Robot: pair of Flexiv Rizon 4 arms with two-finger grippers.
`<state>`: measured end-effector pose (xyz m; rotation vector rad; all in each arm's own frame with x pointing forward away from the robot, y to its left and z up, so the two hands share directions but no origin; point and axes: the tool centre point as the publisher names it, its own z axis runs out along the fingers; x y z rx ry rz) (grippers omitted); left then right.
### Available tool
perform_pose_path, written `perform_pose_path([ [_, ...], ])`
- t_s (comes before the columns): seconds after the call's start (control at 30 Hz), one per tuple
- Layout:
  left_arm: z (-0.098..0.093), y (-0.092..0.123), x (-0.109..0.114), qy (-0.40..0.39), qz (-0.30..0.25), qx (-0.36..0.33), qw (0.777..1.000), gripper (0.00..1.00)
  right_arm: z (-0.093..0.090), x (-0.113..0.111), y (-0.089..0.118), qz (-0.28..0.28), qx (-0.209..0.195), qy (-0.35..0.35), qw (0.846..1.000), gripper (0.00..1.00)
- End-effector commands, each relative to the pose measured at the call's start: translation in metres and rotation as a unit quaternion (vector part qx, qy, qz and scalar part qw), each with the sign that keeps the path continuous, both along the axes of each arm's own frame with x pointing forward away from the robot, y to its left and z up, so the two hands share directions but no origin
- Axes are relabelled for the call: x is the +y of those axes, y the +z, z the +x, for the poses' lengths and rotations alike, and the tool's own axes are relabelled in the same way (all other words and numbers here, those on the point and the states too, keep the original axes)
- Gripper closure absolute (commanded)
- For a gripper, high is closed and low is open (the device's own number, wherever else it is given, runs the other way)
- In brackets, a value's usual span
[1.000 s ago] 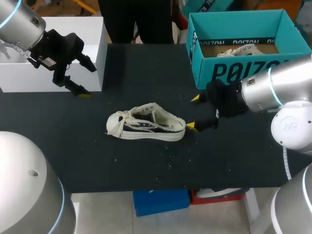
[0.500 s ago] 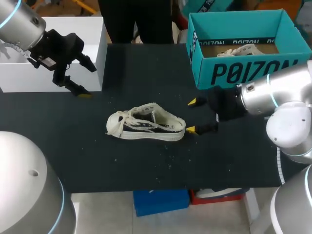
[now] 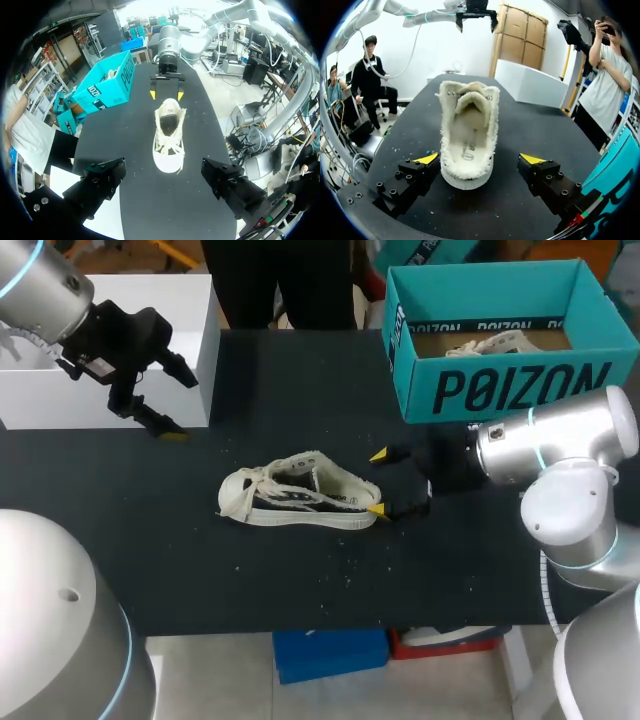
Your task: Take the shoe out of the shoebox, open the shoe tongue, remove and reinsert the insole, then place the shoe into the shoebox
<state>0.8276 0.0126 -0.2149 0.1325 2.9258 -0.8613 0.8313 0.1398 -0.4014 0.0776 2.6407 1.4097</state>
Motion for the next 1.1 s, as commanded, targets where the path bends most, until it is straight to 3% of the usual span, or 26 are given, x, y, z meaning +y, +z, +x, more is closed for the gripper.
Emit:
perform_pose_path([
  [0.03,0.000,-0.001,0.000,-0.001,0.000,-0.001,1.000,0.00,-0.001,0.009,-0.009,0.007,0.002,-0.003,1.000,0.00],
  [1.1,0.000,-0.001,0.000,-0.001,0.000,-0.001,1.000,0.00,-0.011,0.031,-0.032,0.035,0.027,-0.010,0.999,0.00],
])
